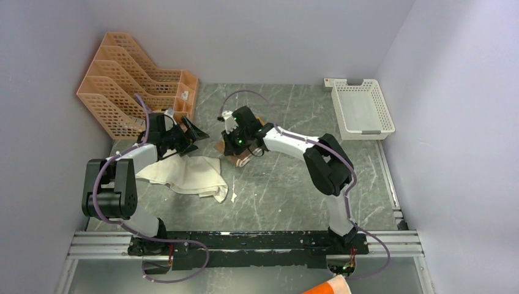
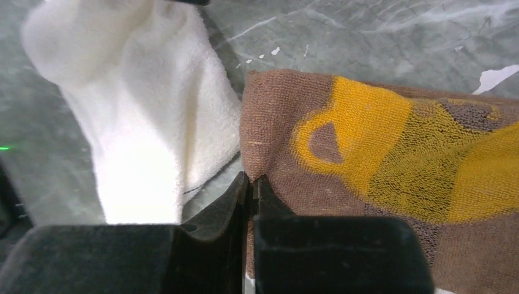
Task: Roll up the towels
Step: Roll the towel at the center of the board.
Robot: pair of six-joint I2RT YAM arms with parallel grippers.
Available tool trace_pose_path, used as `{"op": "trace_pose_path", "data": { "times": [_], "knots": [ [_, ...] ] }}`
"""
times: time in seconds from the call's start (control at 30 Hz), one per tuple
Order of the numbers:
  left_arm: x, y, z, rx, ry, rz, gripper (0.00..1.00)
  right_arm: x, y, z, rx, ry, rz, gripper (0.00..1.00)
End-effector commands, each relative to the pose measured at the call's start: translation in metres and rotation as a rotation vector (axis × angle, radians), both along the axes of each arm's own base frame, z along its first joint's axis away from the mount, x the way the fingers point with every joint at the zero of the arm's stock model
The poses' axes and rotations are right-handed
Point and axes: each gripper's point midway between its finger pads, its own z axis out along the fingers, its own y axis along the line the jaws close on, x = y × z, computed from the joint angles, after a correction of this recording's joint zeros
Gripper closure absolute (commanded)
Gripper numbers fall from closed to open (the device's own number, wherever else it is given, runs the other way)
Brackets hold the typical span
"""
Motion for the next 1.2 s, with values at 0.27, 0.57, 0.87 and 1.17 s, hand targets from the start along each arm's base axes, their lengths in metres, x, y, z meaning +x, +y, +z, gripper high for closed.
{"op": "trace_pose_path", "data": {
  "times": [0.27,0.57,0.87,1.17],
  "knots": [
    [0.001,0.0,0.001,-0.023,-0.019,-0.013,0.07,0.084,-0.062,0.022,0.211,0.194,-0.132,1.0],
    [0.002,-0.001,-0.001,-0.025,-0.02,-0.029,0.09,0.071,-0.047,0.013,0.203,0.248,-0.076,1.0],
    [-0.002,-0.006,-0.002,-0.037,-0.015,-0.04,0.1,0.023,-0.005,0.005,0.309,0.367,-0.073,1.0],
    [-0.005,-0.03,-0.004,-0.016,-0.011,-0.104,0.16,0.042,-0.014,-0.005,0.407,0.434,-0.182,1.0]
  ]
}}
